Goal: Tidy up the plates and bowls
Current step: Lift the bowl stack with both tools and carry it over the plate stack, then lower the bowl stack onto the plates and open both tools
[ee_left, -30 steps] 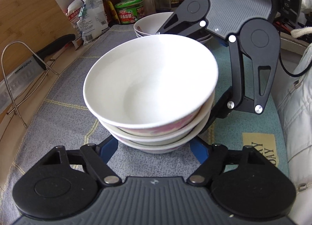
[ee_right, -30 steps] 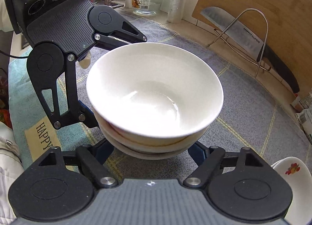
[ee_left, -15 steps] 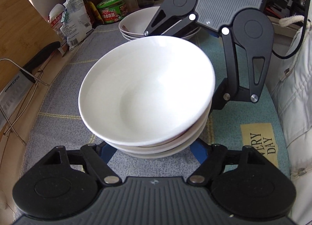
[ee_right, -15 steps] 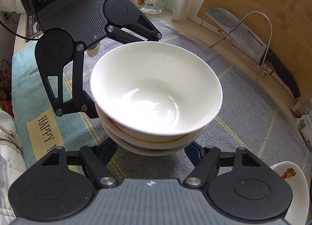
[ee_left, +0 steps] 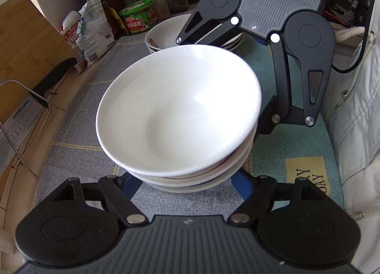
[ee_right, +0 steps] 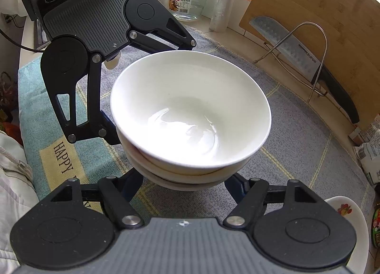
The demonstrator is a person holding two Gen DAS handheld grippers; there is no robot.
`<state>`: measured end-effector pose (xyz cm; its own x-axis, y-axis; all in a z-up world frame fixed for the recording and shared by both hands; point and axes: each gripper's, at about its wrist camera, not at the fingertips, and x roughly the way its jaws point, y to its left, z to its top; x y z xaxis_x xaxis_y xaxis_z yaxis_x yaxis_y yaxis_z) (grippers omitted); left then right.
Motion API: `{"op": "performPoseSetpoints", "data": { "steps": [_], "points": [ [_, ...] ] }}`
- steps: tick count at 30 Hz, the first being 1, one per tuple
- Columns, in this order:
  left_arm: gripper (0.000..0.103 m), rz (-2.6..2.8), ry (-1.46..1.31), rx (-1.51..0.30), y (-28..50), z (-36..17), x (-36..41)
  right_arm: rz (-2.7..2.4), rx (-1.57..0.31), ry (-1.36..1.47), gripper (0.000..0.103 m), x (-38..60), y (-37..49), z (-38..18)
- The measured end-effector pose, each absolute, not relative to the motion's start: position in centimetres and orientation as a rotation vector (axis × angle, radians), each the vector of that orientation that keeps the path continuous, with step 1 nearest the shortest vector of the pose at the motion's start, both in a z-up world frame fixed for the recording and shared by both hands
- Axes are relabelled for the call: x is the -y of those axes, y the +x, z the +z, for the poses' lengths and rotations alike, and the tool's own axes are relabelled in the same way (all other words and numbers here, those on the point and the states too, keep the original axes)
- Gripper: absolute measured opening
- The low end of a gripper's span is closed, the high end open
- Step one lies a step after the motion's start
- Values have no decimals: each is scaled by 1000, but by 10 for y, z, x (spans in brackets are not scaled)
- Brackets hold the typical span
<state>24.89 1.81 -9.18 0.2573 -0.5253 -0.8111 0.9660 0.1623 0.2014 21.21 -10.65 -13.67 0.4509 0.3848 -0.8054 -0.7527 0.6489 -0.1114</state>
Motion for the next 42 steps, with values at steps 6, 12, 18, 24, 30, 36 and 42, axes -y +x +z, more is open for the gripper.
{"op": "performPoseSetpoints", "data": {
  "steps": [6, 12, 18, 24, 30, 36, 42],
  "points": [
    [80, -1182, 833, -671, 247, -81, -6, 733, -829, -492, 79, 120, 210, -126],
    [80, -1199, 851, -638, 244, -71, 23, 691, -817, -490, 79, 148, 205, -113],
    [80, -1238, 886, -586, 242, -65, 63, 623, -815, -484, 79, 183, 200, -106],
    [80, -1284, 902, -542, 244, -65, 101, 547, -818, -482, 79, 217, 192, -102],
    [80, -1315, 920, -502, 249, -67, 137, 484, -824, -476, 79, 250, 190, -101],
    [80, -1333, 924, -490, 256, -73, 163, 448, -837, -473, 79, 274, 194, -105],
    [80, -1346, 922, -508, 266, -80, 182, 428, -850, -461, 79, 287, 202, -111]
  ]
}}
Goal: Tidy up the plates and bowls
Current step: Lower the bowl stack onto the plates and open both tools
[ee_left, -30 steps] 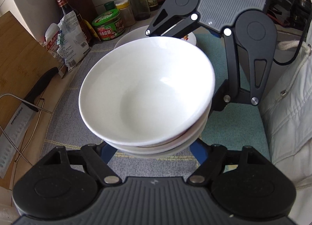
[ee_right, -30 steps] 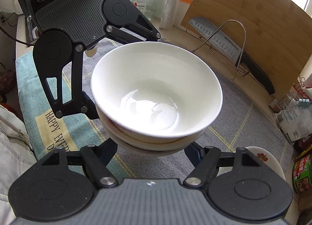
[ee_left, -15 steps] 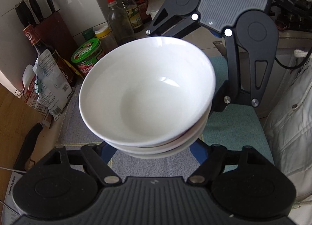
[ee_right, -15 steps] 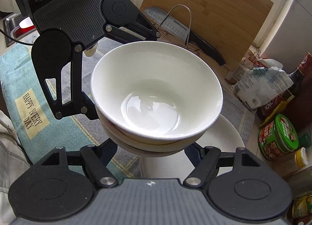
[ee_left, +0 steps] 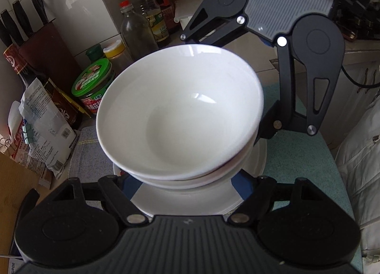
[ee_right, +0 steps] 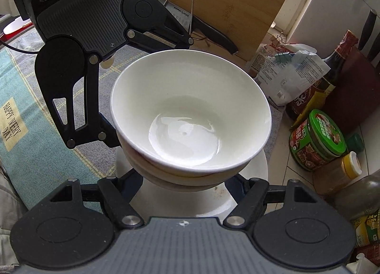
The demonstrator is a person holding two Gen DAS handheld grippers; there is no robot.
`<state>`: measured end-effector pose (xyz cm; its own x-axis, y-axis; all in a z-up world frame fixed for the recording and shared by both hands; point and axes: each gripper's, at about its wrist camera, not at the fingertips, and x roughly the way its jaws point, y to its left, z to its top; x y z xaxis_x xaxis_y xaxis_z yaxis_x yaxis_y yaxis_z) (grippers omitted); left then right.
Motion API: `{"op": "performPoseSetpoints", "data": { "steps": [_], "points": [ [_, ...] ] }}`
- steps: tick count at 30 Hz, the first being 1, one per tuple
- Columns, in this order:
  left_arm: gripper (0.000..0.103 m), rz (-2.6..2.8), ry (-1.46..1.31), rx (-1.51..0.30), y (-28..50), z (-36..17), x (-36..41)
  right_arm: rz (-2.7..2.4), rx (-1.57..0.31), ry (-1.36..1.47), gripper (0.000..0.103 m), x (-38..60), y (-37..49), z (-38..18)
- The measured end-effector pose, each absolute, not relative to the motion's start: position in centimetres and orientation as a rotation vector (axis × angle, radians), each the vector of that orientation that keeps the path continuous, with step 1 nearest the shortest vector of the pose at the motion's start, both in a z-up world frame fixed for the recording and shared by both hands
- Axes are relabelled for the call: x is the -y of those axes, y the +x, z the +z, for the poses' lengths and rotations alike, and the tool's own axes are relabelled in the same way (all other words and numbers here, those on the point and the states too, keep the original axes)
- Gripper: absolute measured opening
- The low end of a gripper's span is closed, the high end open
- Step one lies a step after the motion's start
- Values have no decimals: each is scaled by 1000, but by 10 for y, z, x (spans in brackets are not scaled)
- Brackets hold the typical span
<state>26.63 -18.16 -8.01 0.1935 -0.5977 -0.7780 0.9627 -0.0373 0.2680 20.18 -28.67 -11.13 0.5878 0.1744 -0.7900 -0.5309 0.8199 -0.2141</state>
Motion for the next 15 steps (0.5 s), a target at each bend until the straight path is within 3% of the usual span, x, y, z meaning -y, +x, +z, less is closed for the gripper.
{"op": "performPoseSetpoints", "data": {
  "steps": [15],
  "points": [
    [80, -1330, 912, -564, 281, -97, 200, 419, -878, -418, 79, 300, 220, -132]
  ]
}}
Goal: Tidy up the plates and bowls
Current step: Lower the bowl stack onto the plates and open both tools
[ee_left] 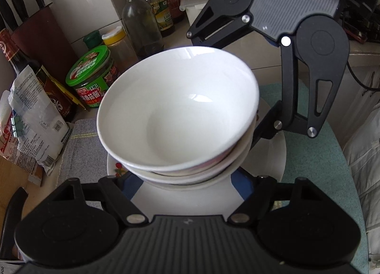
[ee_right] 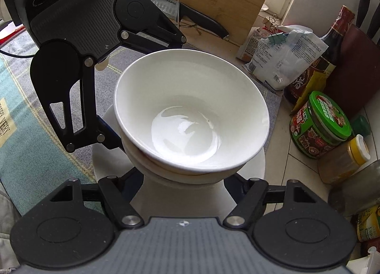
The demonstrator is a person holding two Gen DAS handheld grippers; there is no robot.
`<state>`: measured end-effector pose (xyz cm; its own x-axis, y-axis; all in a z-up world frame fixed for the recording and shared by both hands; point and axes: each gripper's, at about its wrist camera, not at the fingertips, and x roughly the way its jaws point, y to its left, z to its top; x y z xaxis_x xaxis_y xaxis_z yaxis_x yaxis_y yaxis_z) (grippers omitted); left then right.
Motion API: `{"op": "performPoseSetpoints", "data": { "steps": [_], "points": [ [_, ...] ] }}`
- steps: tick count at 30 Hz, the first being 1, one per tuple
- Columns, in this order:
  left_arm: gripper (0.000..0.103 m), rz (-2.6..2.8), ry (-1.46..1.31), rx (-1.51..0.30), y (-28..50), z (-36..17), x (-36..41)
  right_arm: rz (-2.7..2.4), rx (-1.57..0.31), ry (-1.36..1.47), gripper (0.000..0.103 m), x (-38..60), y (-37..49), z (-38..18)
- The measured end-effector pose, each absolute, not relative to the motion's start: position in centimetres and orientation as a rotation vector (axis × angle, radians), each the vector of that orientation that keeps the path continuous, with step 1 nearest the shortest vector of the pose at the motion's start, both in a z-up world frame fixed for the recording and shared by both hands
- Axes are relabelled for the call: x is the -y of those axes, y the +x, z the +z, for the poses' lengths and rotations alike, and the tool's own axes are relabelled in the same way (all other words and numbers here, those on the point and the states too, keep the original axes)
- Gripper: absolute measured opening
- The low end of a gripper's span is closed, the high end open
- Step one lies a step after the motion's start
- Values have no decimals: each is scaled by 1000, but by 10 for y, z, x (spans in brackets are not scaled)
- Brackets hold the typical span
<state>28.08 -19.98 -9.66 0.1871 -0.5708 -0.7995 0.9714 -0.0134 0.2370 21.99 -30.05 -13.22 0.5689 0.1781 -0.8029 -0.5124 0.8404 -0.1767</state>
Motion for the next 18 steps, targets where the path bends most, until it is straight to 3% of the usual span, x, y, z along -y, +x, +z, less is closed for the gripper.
{"op": "performPoseSetpoints", "data": {
  "steps": [7, 9, 11, 13, 18],
  "points": [
    [81, -1334, 883, -570, 286, -99, 200, 417, -872, -428, 80, 301, 221, -132],
    [81, -1332, 878, -560, 286, -100, 199, 416, -859, -419, 87, 301, 219, -131],
    [88, -1307, 881, -522, 282, -101, 196, 408, -842, -406, 103, 301, 218, -129],
    [94, -1279, 876, -497, 279, -99, 191, 404, -831, -399, 103, 301, 216, -127],
    [95, -1157, 742, -527, 275, -89, 168, 394, -821, -387, 103, 304, 209, -123]
  ]
}}
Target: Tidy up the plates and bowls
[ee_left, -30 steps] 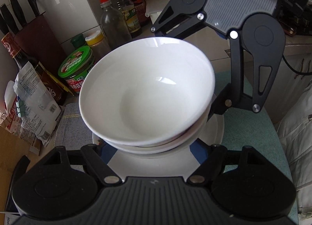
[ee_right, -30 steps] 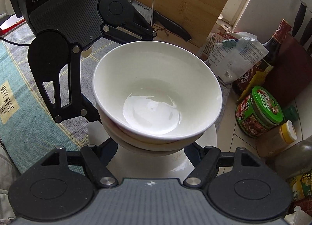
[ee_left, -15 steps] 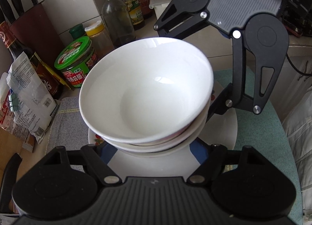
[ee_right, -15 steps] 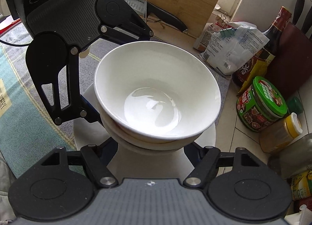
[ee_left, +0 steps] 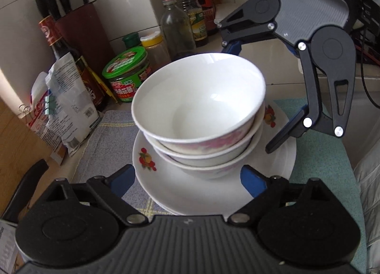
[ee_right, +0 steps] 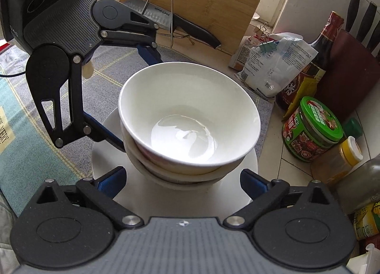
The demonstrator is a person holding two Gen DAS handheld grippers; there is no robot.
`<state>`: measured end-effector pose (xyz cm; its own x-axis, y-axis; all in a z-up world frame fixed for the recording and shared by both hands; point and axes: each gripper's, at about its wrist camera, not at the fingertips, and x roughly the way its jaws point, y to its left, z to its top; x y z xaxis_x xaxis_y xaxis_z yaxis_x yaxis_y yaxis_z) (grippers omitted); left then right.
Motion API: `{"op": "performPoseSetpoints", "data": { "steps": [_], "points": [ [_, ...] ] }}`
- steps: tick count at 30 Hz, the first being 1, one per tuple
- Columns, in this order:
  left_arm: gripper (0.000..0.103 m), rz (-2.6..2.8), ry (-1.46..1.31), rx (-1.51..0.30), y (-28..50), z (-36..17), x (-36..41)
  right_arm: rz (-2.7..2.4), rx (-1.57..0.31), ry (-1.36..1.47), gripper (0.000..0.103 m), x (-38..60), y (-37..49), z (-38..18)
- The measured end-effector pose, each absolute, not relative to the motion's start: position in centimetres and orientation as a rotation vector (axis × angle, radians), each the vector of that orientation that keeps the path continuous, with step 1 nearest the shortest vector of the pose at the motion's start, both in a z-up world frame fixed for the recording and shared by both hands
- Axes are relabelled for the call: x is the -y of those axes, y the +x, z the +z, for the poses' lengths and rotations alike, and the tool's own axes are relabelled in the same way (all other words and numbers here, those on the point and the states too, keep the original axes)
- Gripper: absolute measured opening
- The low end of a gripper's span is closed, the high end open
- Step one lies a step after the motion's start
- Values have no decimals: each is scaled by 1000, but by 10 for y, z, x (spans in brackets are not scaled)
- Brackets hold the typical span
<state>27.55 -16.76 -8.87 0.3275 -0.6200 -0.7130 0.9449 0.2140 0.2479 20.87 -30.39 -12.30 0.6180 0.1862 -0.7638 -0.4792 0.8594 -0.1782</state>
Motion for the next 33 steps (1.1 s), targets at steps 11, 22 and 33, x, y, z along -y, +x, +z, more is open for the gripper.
{"op": "performPoseSetpoints", "data": {
  "steps": [11, 22, 33],
  "points": [
    [102, -743, 342, -595, 227, -67, 111, 218, -852, -240, 103, 295, 191, -116],
    [102, -481, 162, -737, 184, -37, 84, -179, -918, 48, 103, 244, 139, -92],
    [102, -434, 171, -725, 144, 4, 70, -283, -826, 102, 103, 214, 96, -49]
  ]
}}
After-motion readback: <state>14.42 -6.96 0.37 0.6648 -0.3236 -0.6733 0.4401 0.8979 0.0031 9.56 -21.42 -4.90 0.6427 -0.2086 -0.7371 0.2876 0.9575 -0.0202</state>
